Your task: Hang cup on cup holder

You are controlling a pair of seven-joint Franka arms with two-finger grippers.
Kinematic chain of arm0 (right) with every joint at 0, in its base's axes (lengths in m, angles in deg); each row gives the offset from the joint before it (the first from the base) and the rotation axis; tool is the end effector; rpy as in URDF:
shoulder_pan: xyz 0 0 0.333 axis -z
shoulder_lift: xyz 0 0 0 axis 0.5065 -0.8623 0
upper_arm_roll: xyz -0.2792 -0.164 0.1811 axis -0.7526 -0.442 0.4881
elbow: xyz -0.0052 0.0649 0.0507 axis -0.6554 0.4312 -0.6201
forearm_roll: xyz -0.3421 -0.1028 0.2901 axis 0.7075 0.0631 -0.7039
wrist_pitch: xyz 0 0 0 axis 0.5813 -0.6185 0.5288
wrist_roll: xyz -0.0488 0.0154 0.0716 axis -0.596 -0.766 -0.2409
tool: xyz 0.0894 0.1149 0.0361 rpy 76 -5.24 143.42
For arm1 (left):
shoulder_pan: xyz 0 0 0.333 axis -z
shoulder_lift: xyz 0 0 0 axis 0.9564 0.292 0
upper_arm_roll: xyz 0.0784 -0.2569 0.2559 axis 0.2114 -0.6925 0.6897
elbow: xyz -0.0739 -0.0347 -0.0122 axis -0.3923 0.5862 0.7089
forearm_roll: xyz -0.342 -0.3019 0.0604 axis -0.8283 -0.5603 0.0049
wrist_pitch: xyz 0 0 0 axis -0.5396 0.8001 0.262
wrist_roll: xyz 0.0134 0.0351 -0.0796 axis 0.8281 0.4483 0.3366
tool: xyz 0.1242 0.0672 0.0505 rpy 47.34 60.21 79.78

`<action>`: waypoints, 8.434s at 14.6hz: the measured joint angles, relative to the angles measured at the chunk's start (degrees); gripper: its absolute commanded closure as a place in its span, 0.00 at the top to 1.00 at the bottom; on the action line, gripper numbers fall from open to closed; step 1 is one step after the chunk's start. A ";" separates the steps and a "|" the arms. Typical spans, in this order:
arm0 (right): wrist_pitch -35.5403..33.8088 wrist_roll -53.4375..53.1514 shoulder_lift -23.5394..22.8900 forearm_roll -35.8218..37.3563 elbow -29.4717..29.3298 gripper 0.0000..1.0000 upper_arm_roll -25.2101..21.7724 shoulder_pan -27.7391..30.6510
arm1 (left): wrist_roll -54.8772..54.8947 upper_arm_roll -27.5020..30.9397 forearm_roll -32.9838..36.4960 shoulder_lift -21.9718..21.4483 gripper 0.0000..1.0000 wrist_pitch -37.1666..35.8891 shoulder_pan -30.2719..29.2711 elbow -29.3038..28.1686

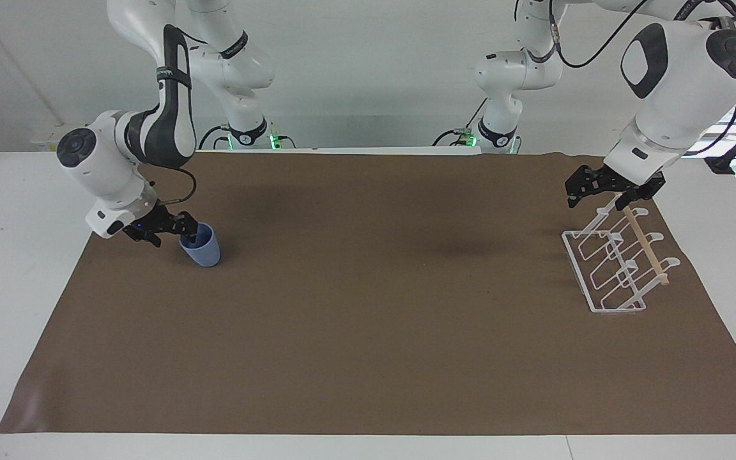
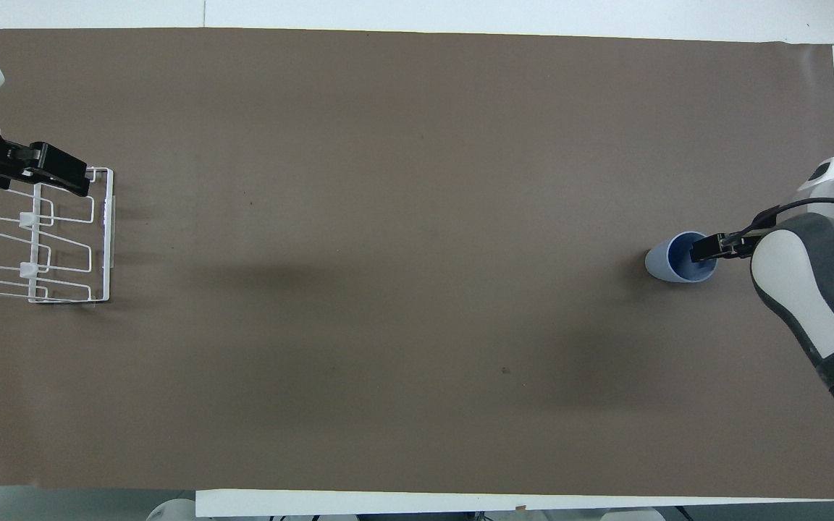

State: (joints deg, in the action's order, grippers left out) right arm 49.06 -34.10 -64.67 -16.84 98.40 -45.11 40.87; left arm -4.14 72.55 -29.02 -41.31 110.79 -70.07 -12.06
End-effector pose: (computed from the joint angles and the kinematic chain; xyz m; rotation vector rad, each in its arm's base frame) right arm 0.5800 -0.0992 0.3284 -3.0528 -0.1294 0.1343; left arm 0.6420 -0.0925 0.5844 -3.1126 0.3053 0.1233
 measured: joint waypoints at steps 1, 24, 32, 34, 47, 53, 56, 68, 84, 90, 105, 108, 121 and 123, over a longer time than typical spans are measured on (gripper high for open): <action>0.20 0.77 -0.07 0.00 0.20 0.31 0.00 0.00 | 0.00 -0.10 0.00 -0.04 1.00 0.00 0.05 0.00; -26.02 2.00 1.79 -41.03 -11.44 0.01 1.38 -7.56 | -82.67 -1.13 -18.84 -0.42 1.00 5.01 10.41 3.31; -4.34 -14.96 1.83 -69.24 -7.80 0.02 1.94 -28.45 | -114.27 -1.26 -18.72 -0.41 1.00 1.20 21.27 6.28; 3.99 -16.17 1.83 -74.02 -7.18 0.02 2.03 -34.27 | -116.60 -1.28 -18.68 -0.39 1.00 1.48 22.49 6.22; 11.88 -17.22 1.83 -80.75 -6.68 0.02 1.83 -40.98 | -89.83 -0.12 -37.19 -7.51 1.00 14.07 9.49 -15.00; 11.88 -17.22 1.83 -80.77 -6.66 0.02 1.82 -40.98 | -87.98 -0.73 -38.45 -10.24 1.00 18.59 10.99 -20.17; 11.88 -17.22 1.83 -80.77 -6.65 0.02 1.81 -40.98 | -89.06 -0.87 -38.49 -10.44 1.00 22.14 13.08 -21.62; 11.94 -17.22 1.83 -80.78 -6.65 0.02 1.79 -40.98 | -89.81 -0.90 -38.49 -10.47 0.00 24.55 14.05 -22.92; 2.74 -19.09 2.06 -77.63 -6.86 0.99 1.32 -33.09 | -91.91 -0.53 -17.90 -7.35 0.00 18.14 13.84 -14.89; -19.71 -14.41 3.14 -46.84 -9.39 0.99 0.37 -9.85 | -96.79 -0.16 16.37 -4.61 0.00 18.76 13.98 -14.77; -33.22 -14.01 8.29 8.54 -25.48 0.99 0.33 -1.79 | -121.72 0.03 82.47 12.34 0.00 -1.43 16.39 -14.98; -39.04 -14.01 8.24 11.04 -29.50 0.99 0.78 -1.84 | -123.93 0.04 83.09 14.38 0.00 -2.07 15.13 -15.02; -41.91 -12.51 6.68 11.38 -33.72 0.99 -0.32 -4.86 | -122.46 -0.12 79.27 14.61 1.00 3.76 12.37 -15.93; -41.93 -12.48 6.63 11.39 -33.72 0.99 -2.78 -8.24 | -119.84 -0.11 78.67 14.61 1.00 7.68 12.32 -15.88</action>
State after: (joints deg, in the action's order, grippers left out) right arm 7.13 -46.58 -58.04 -5.45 64.68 -47.89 32.63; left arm -123.97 72.44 49.65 -26.70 118.47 -57.75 -27.94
